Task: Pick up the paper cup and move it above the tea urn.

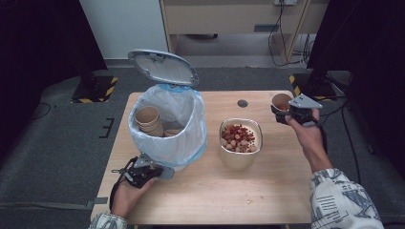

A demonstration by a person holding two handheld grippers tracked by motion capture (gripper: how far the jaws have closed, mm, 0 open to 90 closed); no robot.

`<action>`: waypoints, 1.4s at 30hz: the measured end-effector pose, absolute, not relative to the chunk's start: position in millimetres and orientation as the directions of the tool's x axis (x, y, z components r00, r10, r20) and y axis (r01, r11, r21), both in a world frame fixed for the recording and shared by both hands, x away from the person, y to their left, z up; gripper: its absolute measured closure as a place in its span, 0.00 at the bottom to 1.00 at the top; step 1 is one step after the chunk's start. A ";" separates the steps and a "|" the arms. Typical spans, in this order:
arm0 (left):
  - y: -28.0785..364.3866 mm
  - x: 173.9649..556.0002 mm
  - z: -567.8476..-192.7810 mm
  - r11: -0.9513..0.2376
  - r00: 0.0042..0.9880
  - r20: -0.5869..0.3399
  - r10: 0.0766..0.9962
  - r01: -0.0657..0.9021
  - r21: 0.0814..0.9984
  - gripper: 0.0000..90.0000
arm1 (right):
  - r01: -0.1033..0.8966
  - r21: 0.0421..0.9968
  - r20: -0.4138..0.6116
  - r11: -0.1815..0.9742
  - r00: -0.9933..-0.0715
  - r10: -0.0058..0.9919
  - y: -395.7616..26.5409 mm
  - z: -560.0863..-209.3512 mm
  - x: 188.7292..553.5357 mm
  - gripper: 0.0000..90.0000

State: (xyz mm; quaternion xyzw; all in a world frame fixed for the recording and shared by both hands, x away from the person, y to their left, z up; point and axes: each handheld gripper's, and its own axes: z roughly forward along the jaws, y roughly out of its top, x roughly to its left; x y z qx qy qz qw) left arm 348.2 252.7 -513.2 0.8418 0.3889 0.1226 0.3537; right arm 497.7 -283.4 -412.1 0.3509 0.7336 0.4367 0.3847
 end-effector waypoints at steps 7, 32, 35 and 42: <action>252.9 348.3 -513.2 -0.446 0.668 -0.070 0.741 0.568 0.691 1.00 | 0.129 0.896 -0.318 0.424 -0.479 0.818 -277.7 -392.0 501.4 0.33; 252.9 348.4 -513.2 -0.447 0.669 -0.070 0.740 0.568 0.691 1.00 | -0.014 0.877 -0.414 0.481 -0.531 0.739 -236.3 -327.8 511.8 0.33; 252.9 348.4 -513.2 -0.448 0.669 -0.070 0.740 0.567 0.691 1.00 | -0.029 0.874 -0.421 0.485 -0.542 0.727 -233.0 -323.6 512.0 0.33; 252.9 348.4 -513.2 -0.447 0.669 -0.071 0.740 0.568 0.691 1.00 | -0.043 0.871 -0.429 0.489 -0.551 0.716 -230.1 -320.5 511.0 0.33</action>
